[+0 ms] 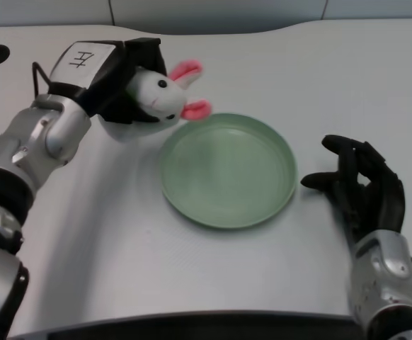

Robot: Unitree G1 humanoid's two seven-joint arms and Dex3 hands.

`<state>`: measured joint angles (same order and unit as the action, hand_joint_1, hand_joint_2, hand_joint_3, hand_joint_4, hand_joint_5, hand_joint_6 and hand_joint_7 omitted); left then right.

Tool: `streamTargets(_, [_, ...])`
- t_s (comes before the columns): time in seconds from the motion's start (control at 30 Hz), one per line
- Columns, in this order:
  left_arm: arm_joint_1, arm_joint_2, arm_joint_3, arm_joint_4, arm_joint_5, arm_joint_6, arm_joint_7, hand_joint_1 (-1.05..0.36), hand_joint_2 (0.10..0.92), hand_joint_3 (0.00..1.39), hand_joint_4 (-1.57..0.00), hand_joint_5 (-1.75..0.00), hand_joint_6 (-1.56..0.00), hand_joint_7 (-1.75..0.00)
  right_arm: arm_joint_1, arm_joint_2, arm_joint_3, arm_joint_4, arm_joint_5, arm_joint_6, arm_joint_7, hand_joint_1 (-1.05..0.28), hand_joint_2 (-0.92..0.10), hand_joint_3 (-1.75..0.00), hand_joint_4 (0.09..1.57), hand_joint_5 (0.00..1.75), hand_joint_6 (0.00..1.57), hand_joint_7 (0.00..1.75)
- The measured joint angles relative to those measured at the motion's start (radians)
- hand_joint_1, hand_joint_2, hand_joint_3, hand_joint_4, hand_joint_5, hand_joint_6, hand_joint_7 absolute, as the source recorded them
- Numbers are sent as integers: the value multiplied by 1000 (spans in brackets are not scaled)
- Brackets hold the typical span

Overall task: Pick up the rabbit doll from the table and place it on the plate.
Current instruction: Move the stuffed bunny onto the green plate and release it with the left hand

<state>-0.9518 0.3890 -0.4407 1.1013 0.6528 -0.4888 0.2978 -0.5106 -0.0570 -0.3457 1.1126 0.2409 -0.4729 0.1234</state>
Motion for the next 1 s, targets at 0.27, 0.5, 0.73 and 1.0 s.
streamTargets(0.27, [-65, -163, -61, 44, 40, 34, -13, -115, 910, 27, -869, -1746, -651, -1746, 1, 3, 5, -3, -4, 0, -3, -410, -921, -408, 772, 1290, 699, 940])
streamTargets(0.5, [-74, -230, -108, 102, 72, 40, 5, -121, 914, 27, -894, -1746, -656, -1727, 9, 6, 15, -28, -4, 9, -10, -418, -921, -407, 755, 1315, 681, 984])
streamTargets(0.73, [-74, -250, -126, 124, 80, 50, 9, -166, 915, 82, -863, -1746, -634, -1614, 11, 7, 18, -37, -4, 20, -12, -408, -921, -422, 733, 1314, 656, 991])
streamTargets(1.0, [-75, -239, -141, 130, 86, 121, -125, -476, 855, 4, -722, -1503, -597, -1360, 20, 7, 21, -44, -4, 24, -21, -428, -921, -408, 736, 1320, 674, 996])
